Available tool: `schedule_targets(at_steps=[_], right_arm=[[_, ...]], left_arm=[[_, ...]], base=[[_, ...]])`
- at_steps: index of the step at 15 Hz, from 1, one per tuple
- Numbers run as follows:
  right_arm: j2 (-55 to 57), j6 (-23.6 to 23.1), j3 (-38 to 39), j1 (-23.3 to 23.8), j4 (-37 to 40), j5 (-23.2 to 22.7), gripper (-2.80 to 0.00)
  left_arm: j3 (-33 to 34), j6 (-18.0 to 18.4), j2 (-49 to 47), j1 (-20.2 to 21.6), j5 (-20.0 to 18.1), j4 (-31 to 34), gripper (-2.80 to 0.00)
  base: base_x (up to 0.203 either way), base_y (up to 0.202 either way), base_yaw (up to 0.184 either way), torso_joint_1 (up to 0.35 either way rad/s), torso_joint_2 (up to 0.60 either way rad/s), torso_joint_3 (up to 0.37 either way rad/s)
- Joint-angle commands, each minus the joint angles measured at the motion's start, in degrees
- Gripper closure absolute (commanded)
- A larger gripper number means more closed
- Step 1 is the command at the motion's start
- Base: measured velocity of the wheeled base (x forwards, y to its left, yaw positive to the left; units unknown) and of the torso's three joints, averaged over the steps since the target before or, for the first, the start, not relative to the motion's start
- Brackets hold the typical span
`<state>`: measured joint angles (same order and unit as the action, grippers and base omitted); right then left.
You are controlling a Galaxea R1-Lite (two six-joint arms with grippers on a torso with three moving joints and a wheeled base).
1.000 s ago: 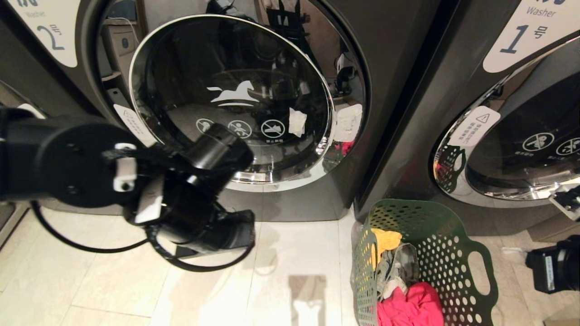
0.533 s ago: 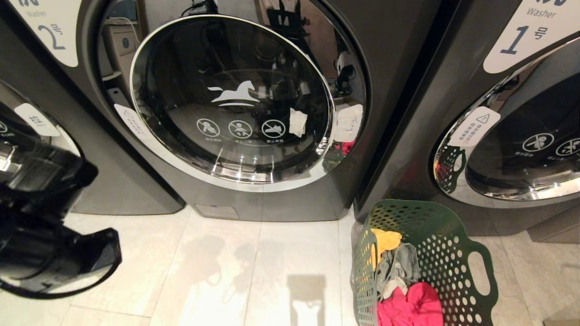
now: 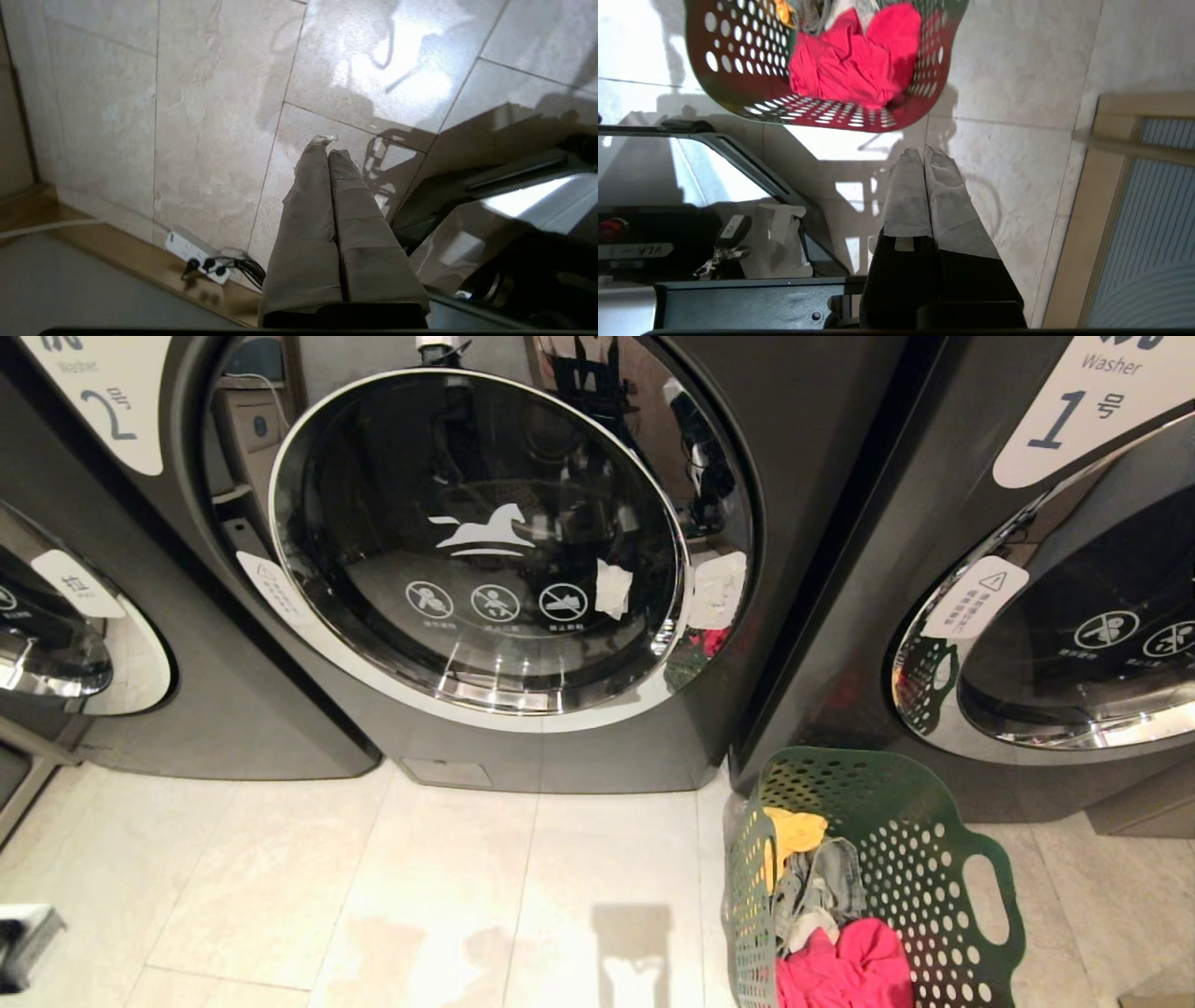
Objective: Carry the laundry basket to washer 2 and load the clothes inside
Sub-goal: Open the lid of the washing machine
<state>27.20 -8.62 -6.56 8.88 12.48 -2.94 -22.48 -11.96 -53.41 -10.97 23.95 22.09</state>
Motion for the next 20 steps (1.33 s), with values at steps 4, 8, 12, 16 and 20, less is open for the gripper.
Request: schedule_targets(at_steps=[4,8,12,16,20], right_arm=[[-11.03,3.39,2.07,-2.81,-1.11,2.03,0.00],[-10.95,3.60,1.99,-2.82,-0.99,1.53,0.00],[-11.03,2.72,2.11,-2.88,-1.09,1.34,0.00],[-13.74,2.69,1.92,-10.66,-0.89,1.85,0.00],[-23.39,2.96,1.85,-9.30,-0.78,2.85,0.00]], left_arm=[[8.81,14.16,26.56,0.05,-8.76,-1.22,0.00],[10.67,17.24,32.32,5.82,-9.43,-2.06,0.00],[11.12,19.19,33.98,14.61,-11.24,-2.42,0.00],[14.50,23.06,38.47,13.71,-22.14,-6.21,0.00],[16.53,23.55,39.51,13.23,-28.02,-9.40,0.00]], base=[[0.000,0.000,0.000,0.000,0.00,0.000],[0.000,0.000,0.000,0.000,0.00,0.000],[0.000,0.000,0.000,0.000,0.00,0.000],[0.000,0.000,0.000,0.000,0.00,0.000],[0.000,0.000,0.000,0.000,0.00,0.000]])
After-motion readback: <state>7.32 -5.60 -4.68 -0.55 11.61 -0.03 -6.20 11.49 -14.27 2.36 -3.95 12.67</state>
